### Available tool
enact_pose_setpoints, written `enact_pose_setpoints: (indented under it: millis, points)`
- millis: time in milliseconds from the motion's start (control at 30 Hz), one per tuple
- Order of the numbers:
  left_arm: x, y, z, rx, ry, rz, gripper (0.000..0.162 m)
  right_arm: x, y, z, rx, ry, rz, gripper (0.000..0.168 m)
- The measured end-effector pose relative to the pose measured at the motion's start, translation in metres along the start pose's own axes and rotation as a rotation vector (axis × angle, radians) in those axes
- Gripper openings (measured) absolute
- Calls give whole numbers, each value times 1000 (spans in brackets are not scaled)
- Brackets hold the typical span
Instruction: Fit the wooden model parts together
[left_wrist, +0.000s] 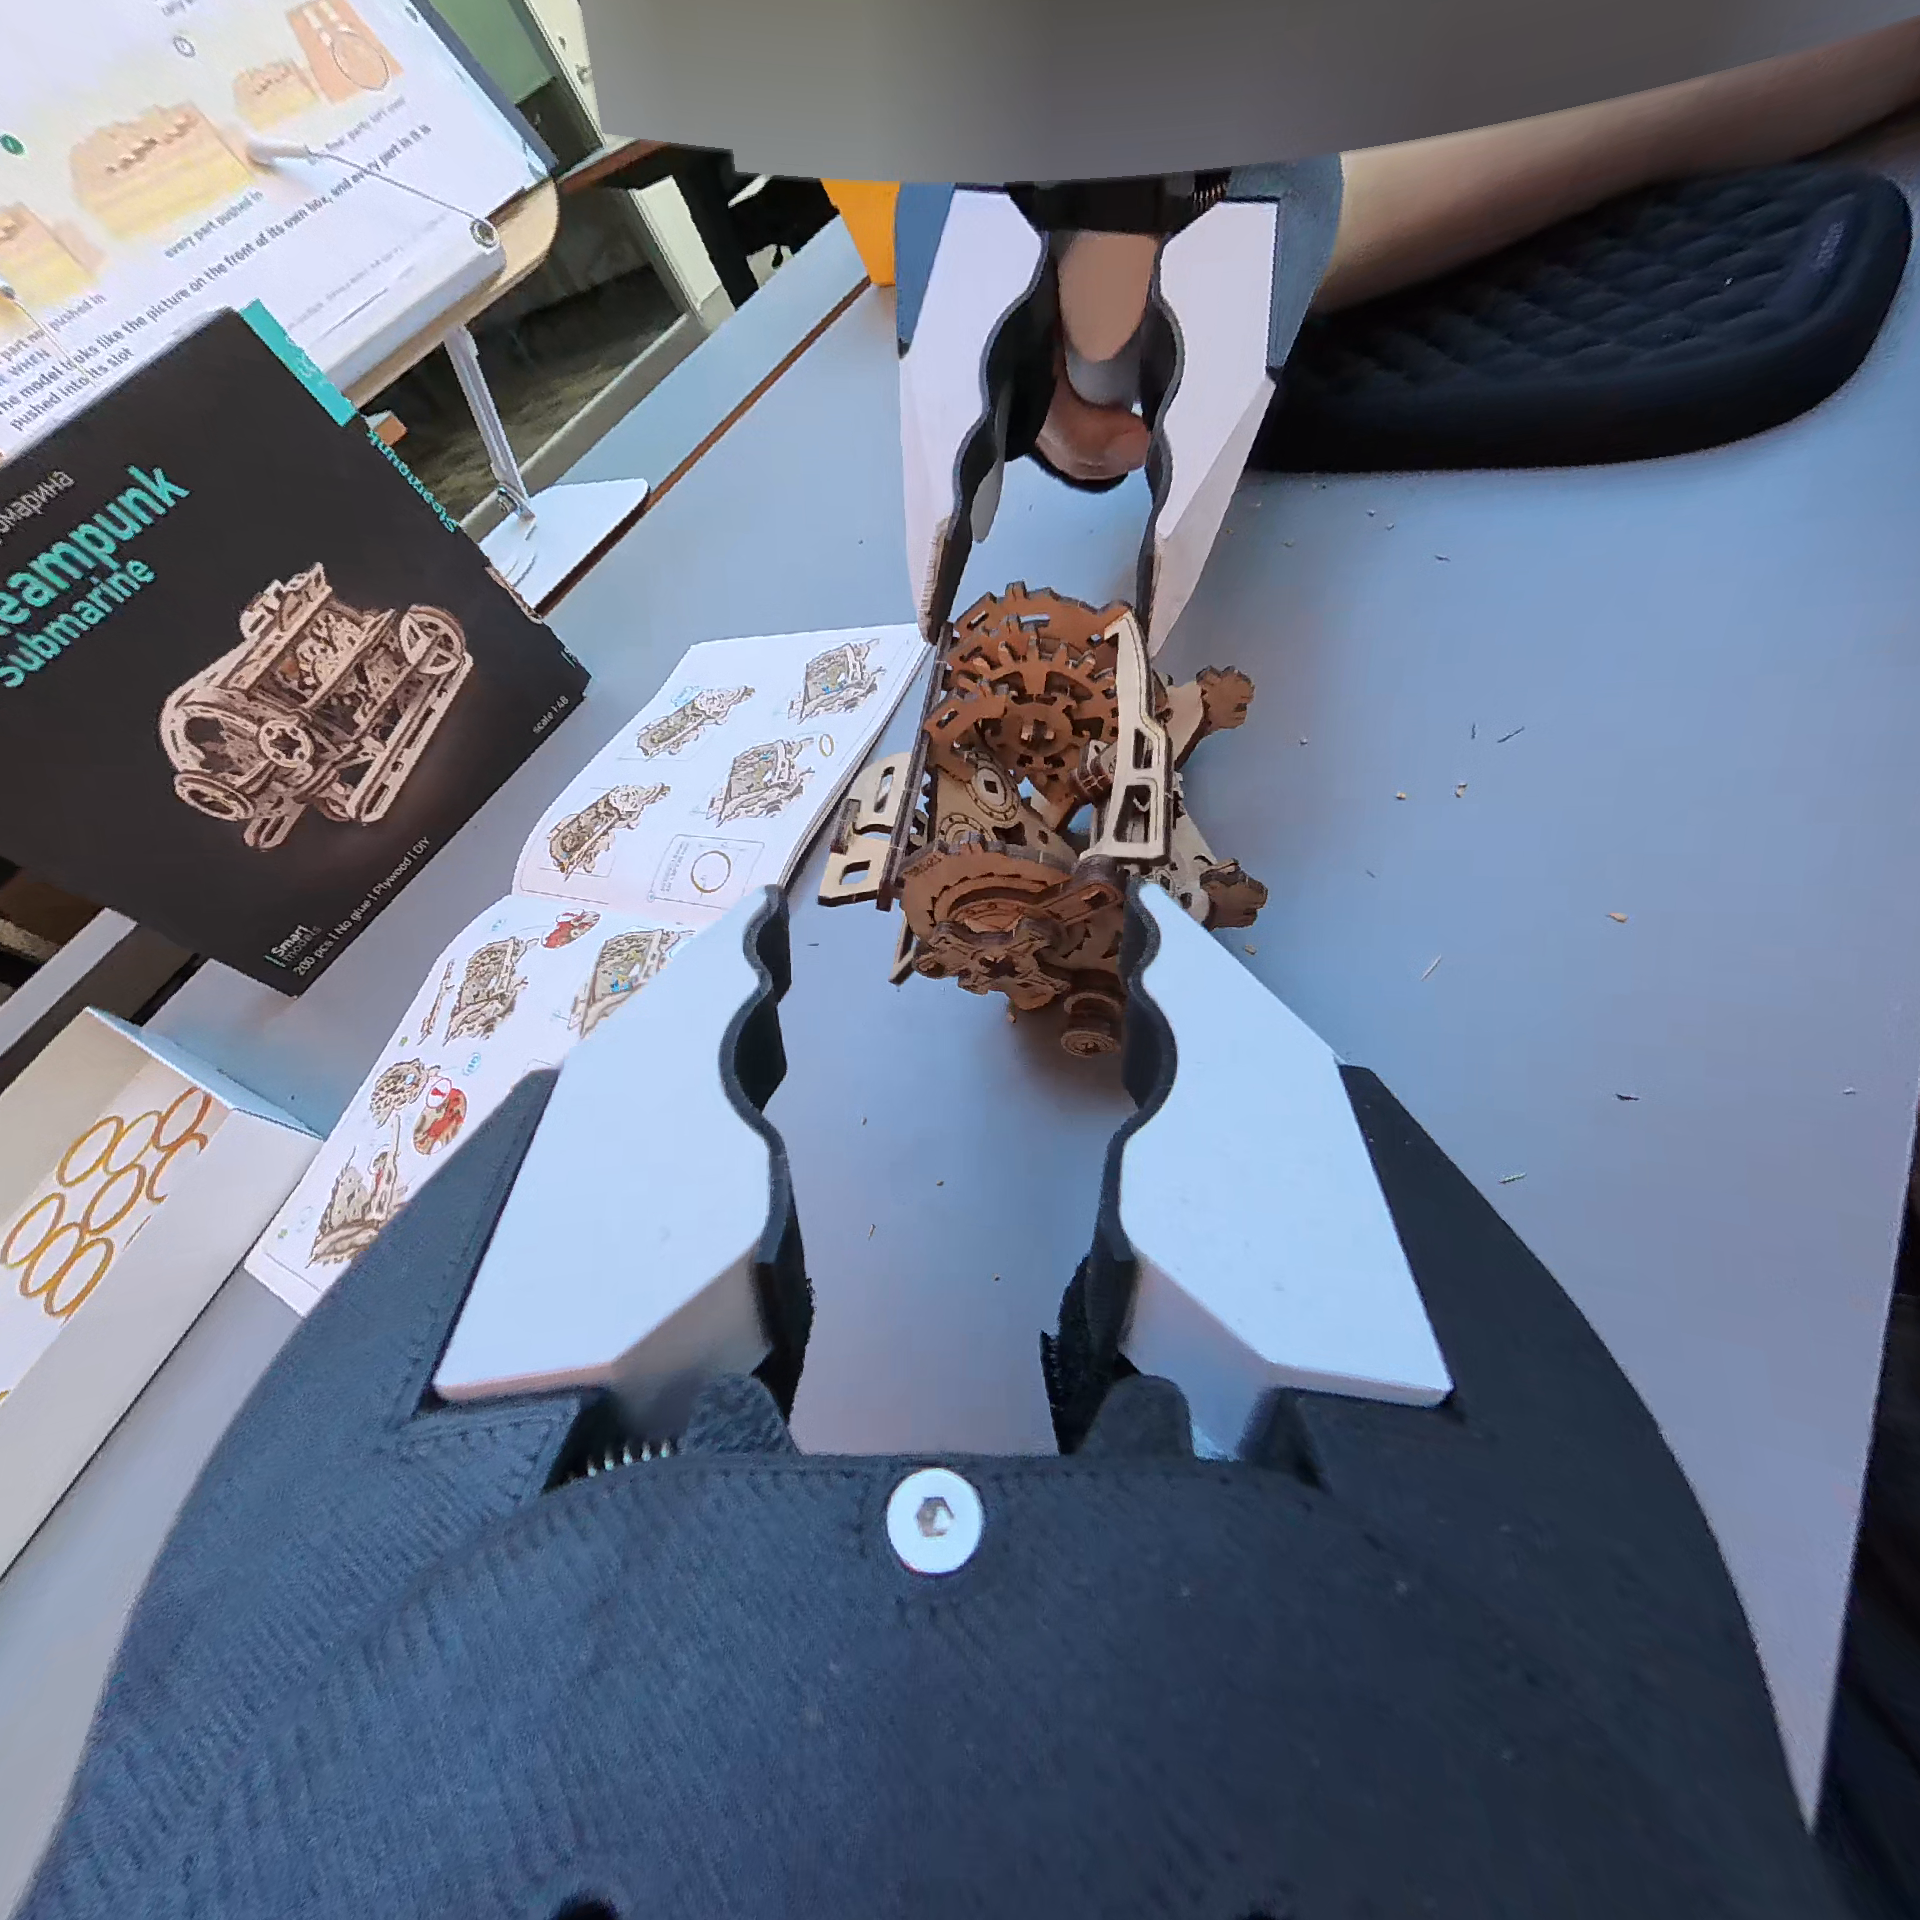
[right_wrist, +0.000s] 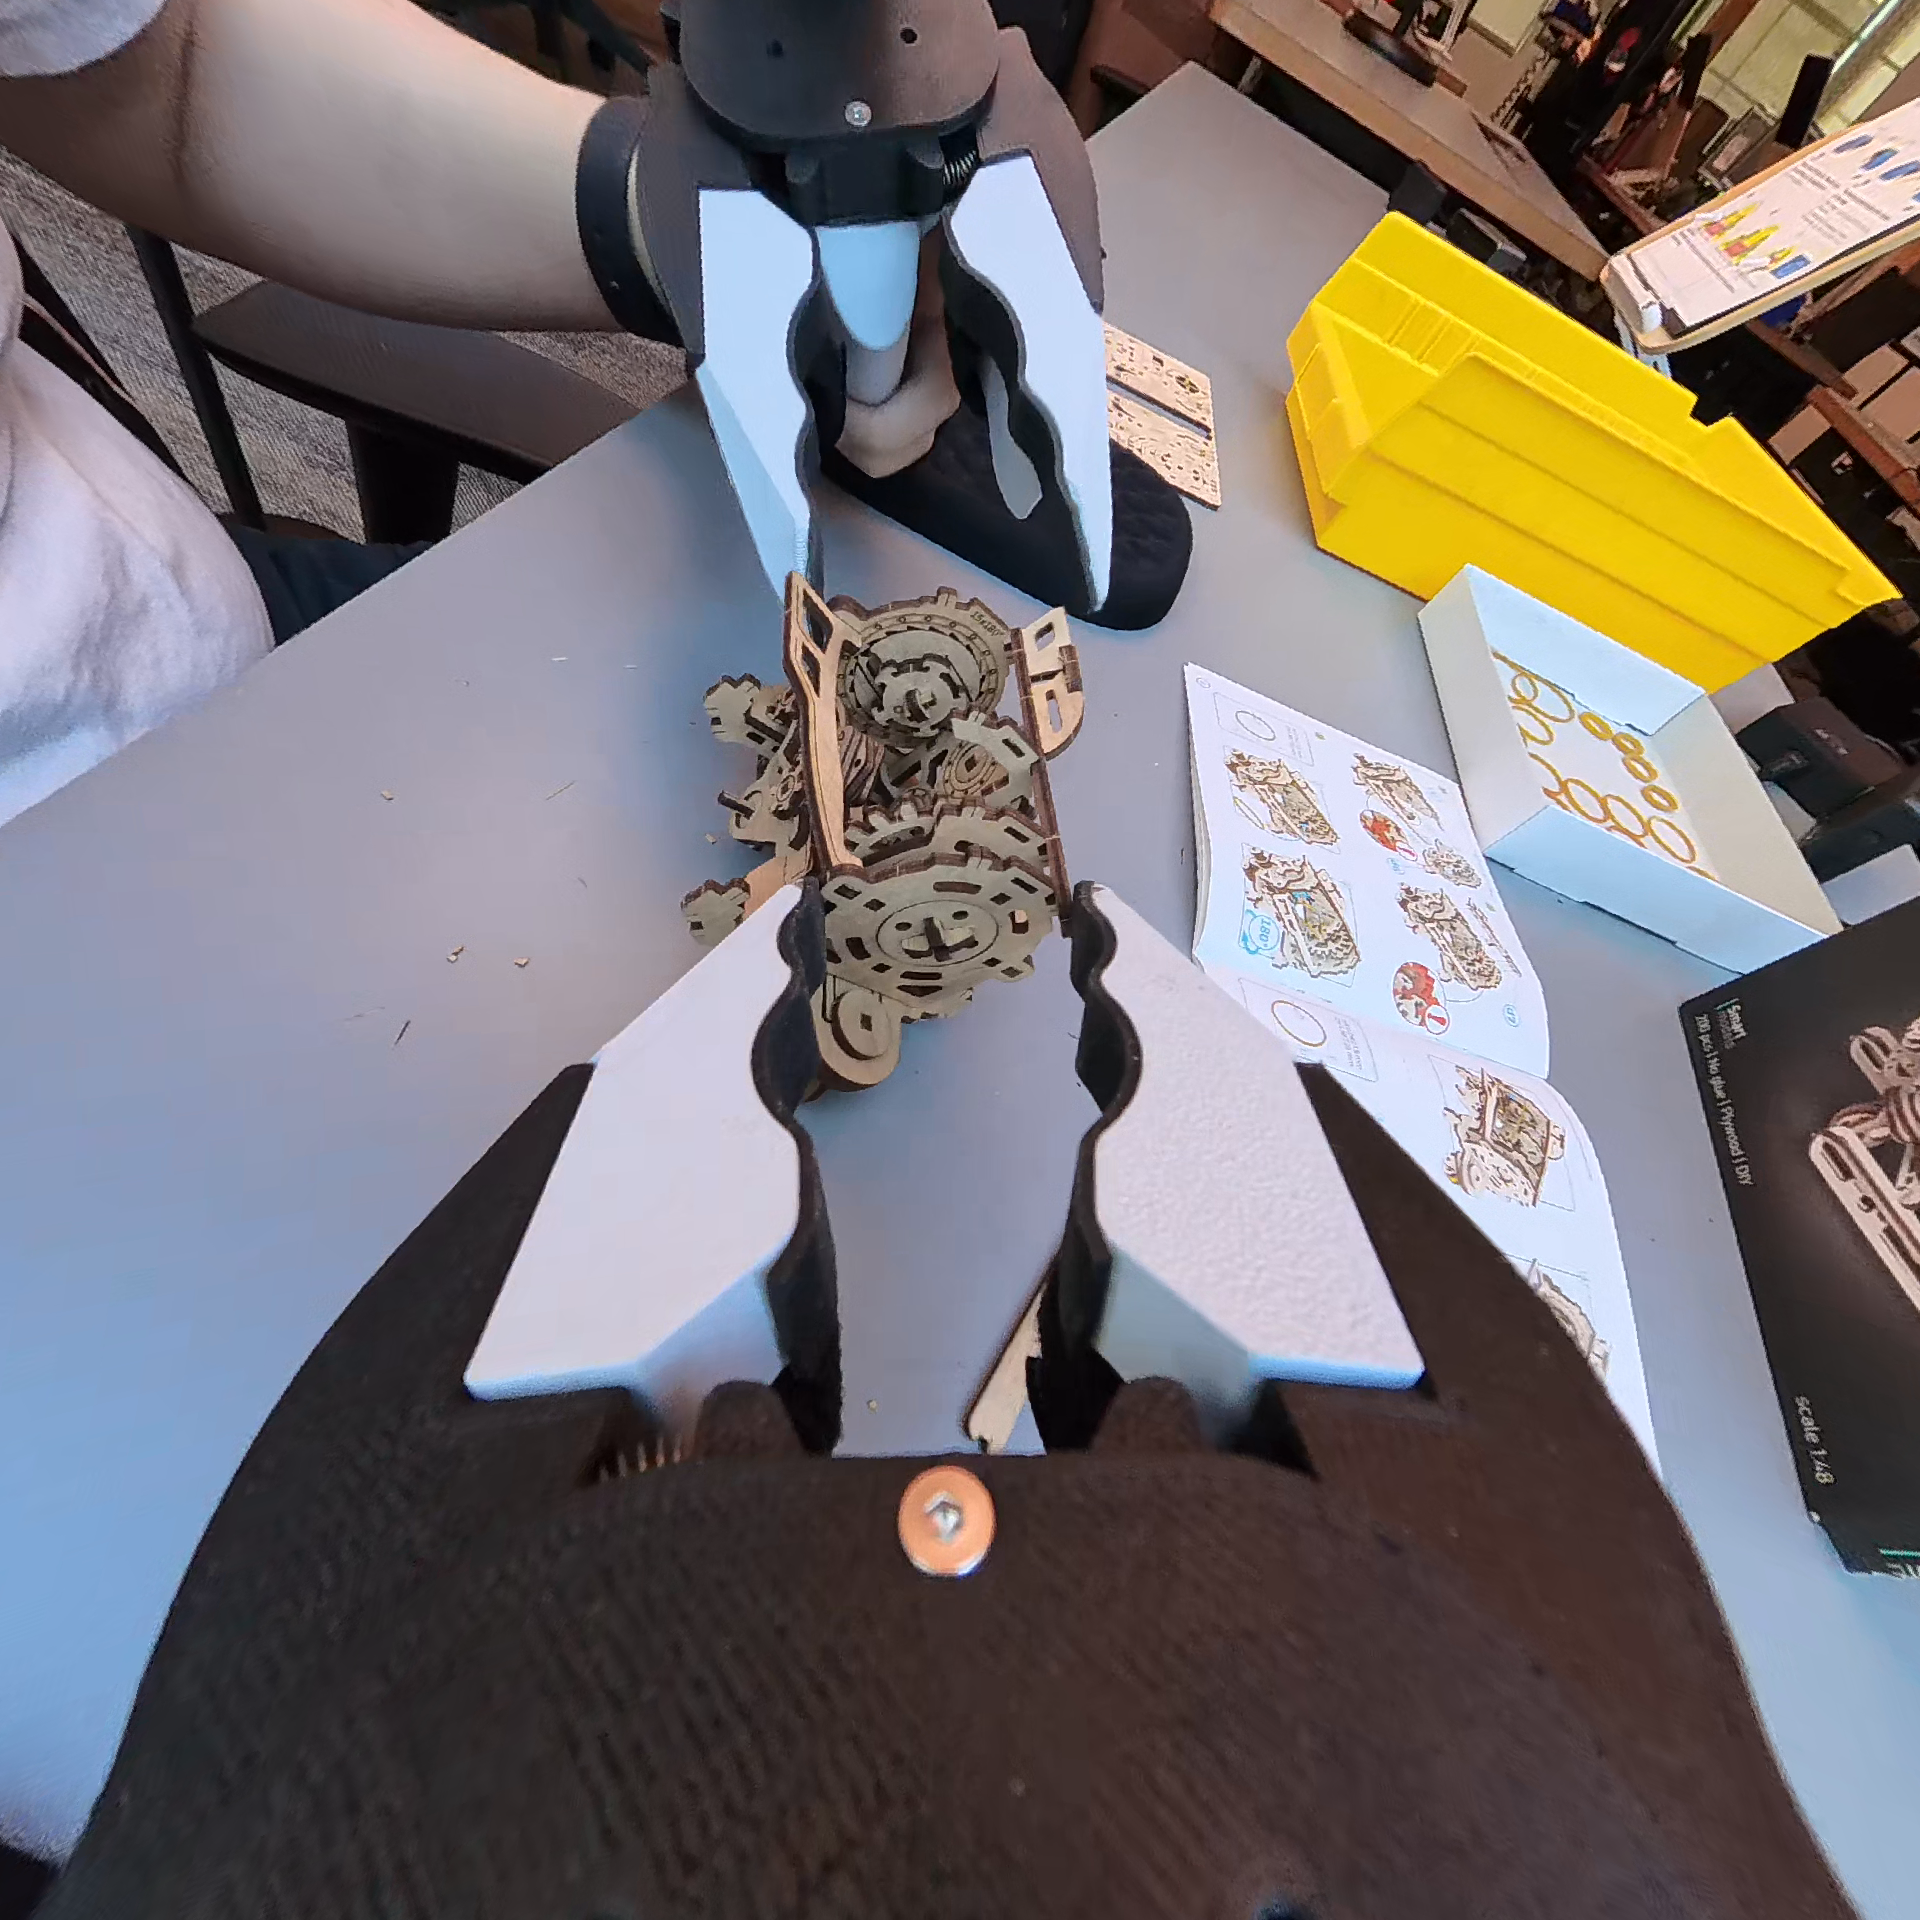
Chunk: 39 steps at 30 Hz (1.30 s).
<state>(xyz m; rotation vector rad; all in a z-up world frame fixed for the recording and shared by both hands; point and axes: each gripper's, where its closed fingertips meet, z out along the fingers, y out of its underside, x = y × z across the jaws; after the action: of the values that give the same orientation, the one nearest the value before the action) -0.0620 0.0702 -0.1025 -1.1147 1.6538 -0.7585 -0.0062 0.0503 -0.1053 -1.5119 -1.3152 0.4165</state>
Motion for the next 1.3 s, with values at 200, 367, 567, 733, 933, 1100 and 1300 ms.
enact_pose_setpoints:
  millis: [200, 367, 567, 733, 933, 1100, 1300]
  points:
    - [4, -1, 4, 37, 44, -34, 58, 0, 0, -1, 26, -19, -24, 47]
    - [6, -2, 4, 66, 44, -37, 58, 0, -1, 0, 16, -22, -42, 50]
    - [6, -3, 6, 65, 55, -51, 59, -6, -4, -2, -26, -18, -10, 65]
    - [7, 0, 4, 66, 60, -53, 60, -2, -31, -5, -18, 23, 22, 67]
    - [1, -4, -2, 87, -9, 16, 61, -8, -48, 33, -180, -52, -3, 69]
    - [7, -11, -4, 126, 34, 62, 50, -6, -40, 48, -231, -88, 49, 66]
    - [9, -7, 3, 109, 111, 72, 44, -3, -28, 47, -236, -97, 147, 63]
